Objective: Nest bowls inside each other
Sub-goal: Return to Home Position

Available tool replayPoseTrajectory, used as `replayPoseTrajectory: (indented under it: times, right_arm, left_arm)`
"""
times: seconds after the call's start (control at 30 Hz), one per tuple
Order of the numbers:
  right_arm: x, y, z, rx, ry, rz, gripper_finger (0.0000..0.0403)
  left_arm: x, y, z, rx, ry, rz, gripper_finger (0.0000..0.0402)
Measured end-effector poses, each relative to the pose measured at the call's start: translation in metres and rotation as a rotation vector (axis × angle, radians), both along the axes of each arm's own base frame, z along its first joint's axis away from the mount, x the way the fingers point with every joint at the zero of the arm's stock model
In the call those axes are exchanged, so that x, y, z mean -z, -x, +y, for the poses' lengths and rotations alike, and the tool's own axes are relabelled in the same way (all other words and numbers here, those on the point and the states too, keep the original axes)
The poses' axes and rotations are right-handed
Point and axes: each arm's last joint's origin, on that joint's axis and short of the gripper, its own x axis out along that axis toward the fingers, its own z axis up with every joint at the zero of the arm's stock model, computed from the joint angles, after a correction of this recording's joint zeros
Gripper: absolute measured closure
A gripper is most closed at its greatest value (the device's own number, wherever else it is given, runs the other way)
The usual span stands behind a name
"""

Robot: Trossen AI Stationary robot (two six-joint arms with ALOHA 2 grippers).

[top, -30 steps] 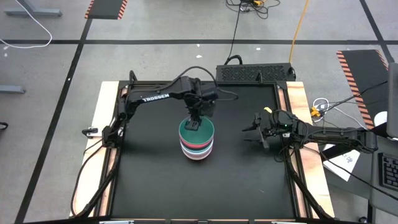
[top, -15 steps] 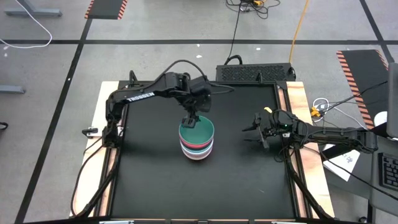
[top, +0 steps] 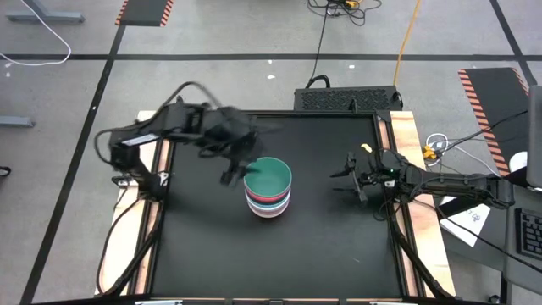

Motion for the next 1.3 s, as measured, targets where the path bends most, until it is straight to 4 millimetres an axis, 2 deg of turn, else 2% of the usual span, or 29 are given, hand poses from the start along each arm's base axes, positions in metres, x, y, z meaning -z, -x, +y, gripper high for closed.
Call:
replayPoseTrajectory:
  times: [0.17, 0.33, 0.47, 0.6, 0.73, 0.83, 0.93, 1.0, 1.07, 1.17, 1.3]
  right_arm:
    - [-0.002, 0.0, 0.0, 0.0, -0.001, -0.016, 0.0193]
    - [-0.005, 0.0, 0.0, 0.001, 0.002, -0.049, 0.0193]
    - [-0.005, 0.0, 0.0, 0.001, -0.004, -0.043, 0.0193]
    - [-0.006, 0.0, 0.0, 0.001, -0.002, -0.05, 0.0193]
    - [-0.006, 0.0, 0.0, 0.001, 0.007, -0.052, 0.0193]
    - [-0.007, 0.0, 0.0, 0.0, 0.009, -0.06, 0.0193]
    - [-0.007, 0.0, 0.0, 0.001, -0.002, -0.065, 0.0193]
    - [-0.008, 0.0, 0.0, 0.001, -0.009, -0.065, 0.0193]
    - [-0.008, 0.0, 0.0, 0.001, -0.018, -0.063, 0.0193]
    - [-0.007, 0.0, 0.0, -0.006, -0.032, -0.055, 0.0193]
    - [-0.007, 0.001, 0.001, -0.022, -0.05, -0.052, 0.0193]
  left_arm:
    - [-0.021, 0.03, -0.038, 0.107, -0.003, -0.079, 0.0133]
    - [-0.028, 0.052, -0.064, 0.124, 0.009, -0.074, 0.0133]
    - [-0.032, 0.062, -0.082, 0.184, 0.027, -0.098, 0.0133]
    - [-0.026, 0.058, -0.101, 0.294, 0.05, -0.116, 0.0133]
    - [-0.001, 0.036, -0.119, 0.392, 0.007, -0.158, 0.0133]
    - [0.028, 0.019, -0.107, 0.305, -0.127, -0.105, 0.0133]
    - [0.049, 0.006, -0.069, 0.149, -0.153, -0.053, 0.0133]
    - [0.06, 0.001, -0.044, 0.126, -0.09, -0.048, 0.0133]
    - [0.071, 0.002, -0.022, 0.17, -0.001, -0.054, 0.0133]
    - [0.087, 0.003, 0.0, 0.298, 0.124, -0.151, 0.0133]
    - [0.107, 0.013, 0.012, 0.472, 0.209, -0.315, 0.0133]
